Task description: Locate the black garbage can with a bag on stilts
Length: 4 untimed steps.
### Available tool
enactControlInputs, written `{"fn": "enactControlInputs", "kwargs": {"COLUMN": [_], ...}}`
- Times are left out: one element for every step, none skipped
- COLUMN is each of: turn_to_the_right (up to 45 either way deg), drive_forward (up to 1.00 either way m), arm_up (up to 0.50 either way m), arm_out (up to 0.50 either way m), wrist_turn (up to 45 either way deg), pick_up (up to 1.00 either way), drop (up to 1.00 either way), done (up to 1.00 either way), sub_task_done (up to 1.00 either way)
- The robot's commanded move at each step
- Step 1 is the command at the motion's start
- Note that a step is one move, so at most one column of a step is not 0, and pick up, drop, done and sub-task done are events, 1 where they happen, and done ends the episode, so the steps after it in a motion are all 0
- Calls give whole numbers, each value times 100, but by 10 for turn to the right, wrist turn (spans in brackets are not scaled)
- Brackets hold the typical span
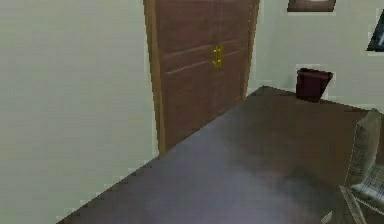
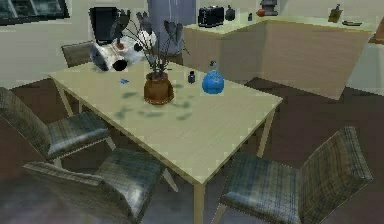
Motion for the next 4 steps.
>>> {"fn": "enactControlInputs", "kwargs": {"turn_to_the_right": [30, 0, 420, 0], "drive_forward": [0, 80, 0, 55], "arm_up": [0, 0, 0, 0], "arm_out": [0, 0, 0, 0], "wrist_turn": [0, 0, 0, 0], "pick_up": [0, 0, 0, 0], "drop": [0, 0, 0, 0], "done": [0, 0, 0, 0], "sub_task_done": [0, 0, 0, 0]}}
